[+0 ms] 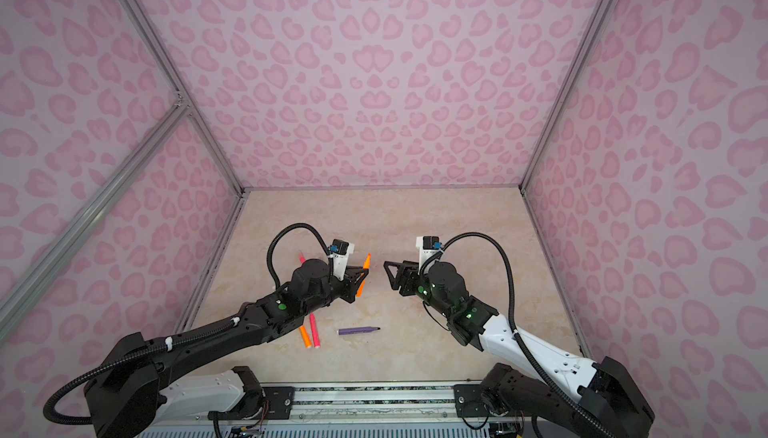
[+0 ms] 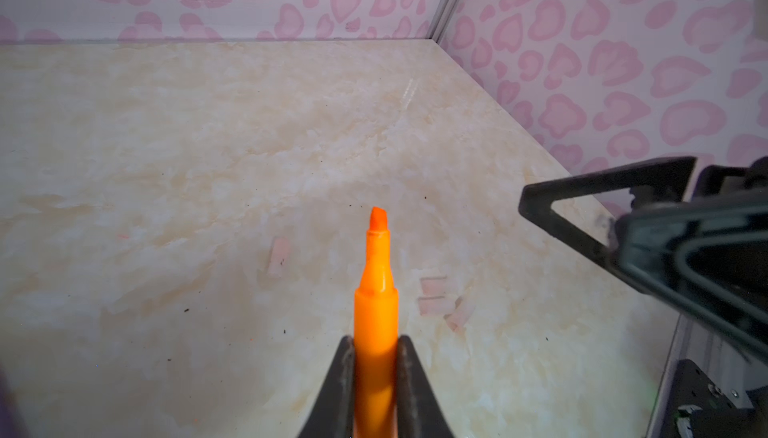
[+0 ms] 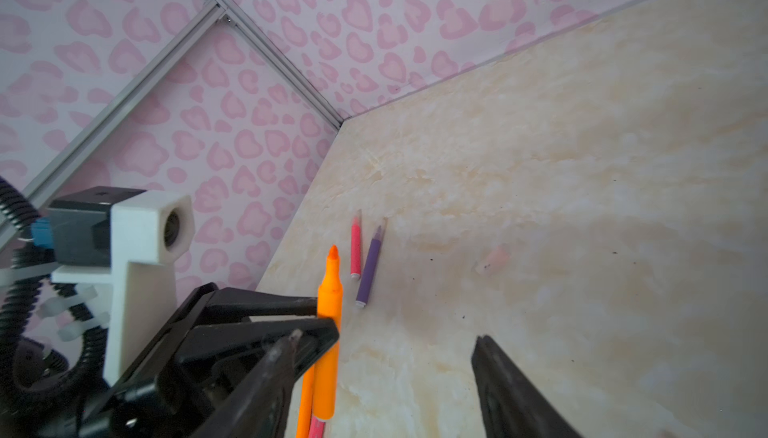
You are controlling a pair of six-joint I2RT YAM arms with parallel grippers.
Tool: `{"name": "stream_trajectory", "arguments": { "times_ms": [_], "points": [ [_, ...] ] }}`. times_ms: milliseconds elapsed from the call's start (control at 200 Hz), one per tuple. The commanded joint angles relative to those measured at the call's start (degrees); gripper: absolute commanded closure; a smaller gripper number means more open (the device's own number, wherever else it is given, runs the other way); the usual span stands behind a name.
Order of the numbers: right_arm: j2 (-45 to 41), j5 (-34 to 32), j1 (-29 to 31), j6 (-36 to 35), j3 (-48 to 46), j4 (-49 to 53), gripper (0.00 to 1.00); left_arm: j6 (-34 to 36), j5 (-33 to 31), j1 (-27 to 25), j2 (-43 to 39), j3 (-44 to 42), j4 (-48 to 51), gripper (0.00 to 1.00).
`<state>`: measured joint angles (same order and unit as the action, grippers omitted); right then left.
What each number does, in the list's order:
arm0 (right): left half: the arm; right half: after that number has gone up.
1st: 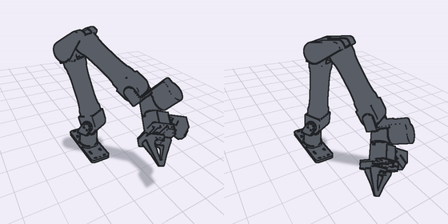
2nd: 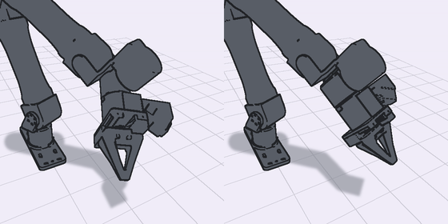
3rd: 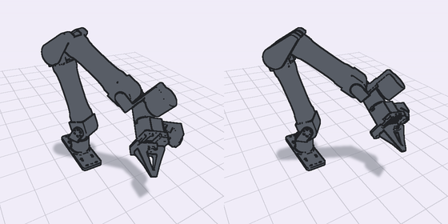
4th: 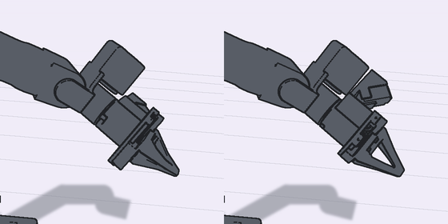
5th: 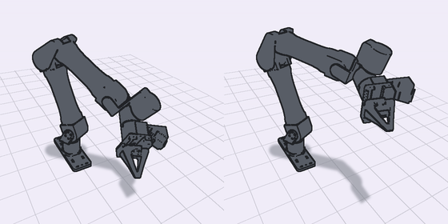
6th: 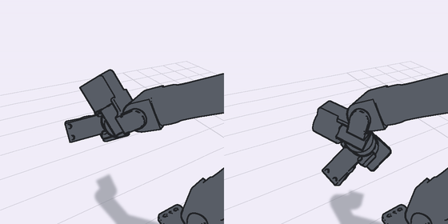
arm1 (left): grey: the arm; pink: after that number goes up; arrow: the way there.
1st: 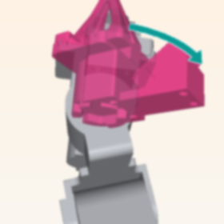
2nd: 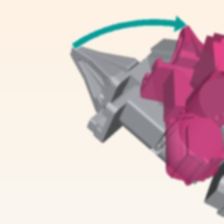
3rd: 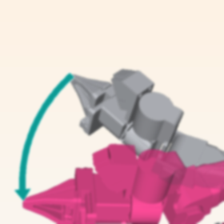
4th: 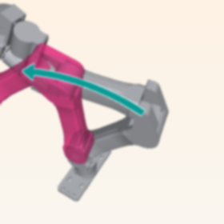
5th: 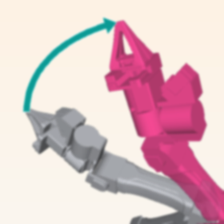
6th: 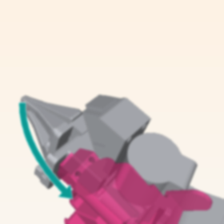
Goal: Insert the pens into the pen caps
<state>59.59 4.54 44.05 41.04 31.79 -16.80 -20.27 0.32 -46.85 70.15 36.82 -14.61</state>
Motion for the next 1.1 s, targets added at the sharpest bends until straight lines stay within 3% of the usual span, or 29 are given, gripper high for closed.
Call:
{"name": "stream_trajectory", "arguments": {
  "times_ms": [0, 165, 555, 1095],
  "points": [
    [0.7, 0.0, 2.2, -1.5, 0.9, -2.9, 0.31, 1.8, 5.1, -0.4, -0.2, 0.1, -5.3, 0.97],
    [2.0, 0.2, 3.5, -1.2, 1.6, -3.0, 0.33, 3.1, 5.4, -1.4, -0.5, -0.1, -5.9, 0.97],
    [6.5, 1.4, 4.3, -0.3, 3.4, -2.6, 0.52, 5.8, 3.2, -4.2, -1.6, 0.5, -4.3, 0.97],
    [9.3, 1.5, 4.9, 1.3, 4.6, -1.9, 0.9, 5.5, -2.3, -5.5, -1.7, 1.5, -2.3, 0.97]
  ]
}}
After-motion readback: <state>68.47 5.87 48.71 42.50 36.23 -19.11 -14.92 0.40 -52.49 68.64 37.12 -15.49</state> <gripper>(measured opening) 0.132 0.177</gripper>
